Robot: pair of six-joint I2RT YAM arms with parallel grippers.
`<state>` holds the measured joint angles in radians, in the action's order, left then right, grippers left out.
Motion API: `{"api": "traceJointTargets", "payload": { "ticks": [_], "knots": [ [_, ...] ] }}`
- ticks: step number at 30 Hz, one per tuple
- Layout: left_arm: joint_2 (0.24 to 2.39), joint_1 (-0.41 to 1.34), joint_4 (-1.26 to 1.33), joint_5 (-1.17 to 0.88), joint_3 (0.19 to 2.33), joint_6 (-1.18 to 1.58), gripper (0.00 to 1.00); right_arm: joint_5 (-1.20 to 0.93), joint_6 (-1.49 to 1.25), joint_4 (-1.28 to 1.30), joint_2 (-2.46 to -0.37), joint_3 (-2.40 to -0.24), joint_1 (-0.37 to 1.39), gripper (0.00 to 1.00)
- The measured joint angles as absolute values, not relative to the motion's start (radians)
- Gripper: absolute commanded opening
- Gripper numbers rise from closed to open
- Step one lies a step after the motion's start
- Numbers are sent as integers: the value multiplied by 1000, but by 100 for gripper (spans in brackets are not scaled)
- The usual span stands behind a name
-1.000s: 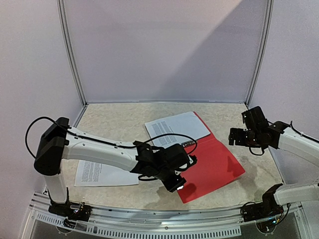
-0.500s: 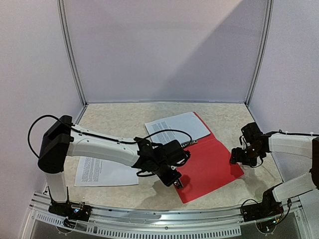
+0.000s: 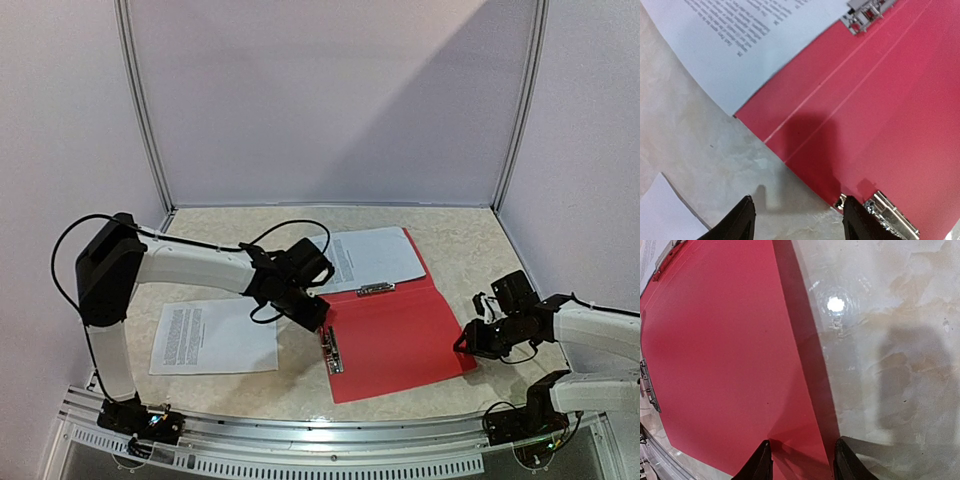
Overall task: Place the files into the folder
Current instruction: Open the spring clip on the folder, then pick up the file from the corner of the board.
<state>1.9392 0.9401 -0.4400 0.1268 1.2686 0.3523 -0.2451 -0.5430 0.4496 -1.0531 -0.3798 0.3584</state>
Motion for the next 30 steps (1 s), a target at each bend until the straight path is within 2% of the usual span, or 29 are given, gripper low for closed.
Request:
{"api": "traceJointTargets", "payload": {
  "ticks": [11, 12, 13, 14, 15, 18, 20, 23, 26, 30],
  "knots": [
    [2041, 780, -405, -38, 1338, 391, 61, -273, -543, 467, -1031, -370, 359, 45],
    [2043, 773, -403, -46, 1338, 393, 61, -272, -543, 472, -1028, -370, 359, 47],
    [2043, 769, -402, -52, 1339, 396, 61, -271, -542, 479, -1023, -370, 359, 54],
    [2042, 767, -402, -56, 1340, 397, 62, -267, -541, 490, -1017, -371, 359, 68],
    [2040, 765, -402, -57, 1341, 397, 63, -257, -545, 502, -1011, -373, 359, 77],
    [2004, 764, -427, -27, 1342, 393, 66, -197, -549, 565, -984, -405, 361, 84],
    [1951, 762, -461, 17, 1343, 392, 75, -153, -554, 606, -957, -444, 363, 87],
    [1850, 750, -513, 82, 1347, 394, 82, -102, -557, 647, -937, -530, 396, 87],
    [1742, 704, -546, 127, 1335, 409, 83, -65, -556, 649, -958, -625, 465, 87],
    [1612, 578, -551, 149, 1209, 458, 83, -52, -561, 626, -1048, -717, 573, 85]
  ]
}}
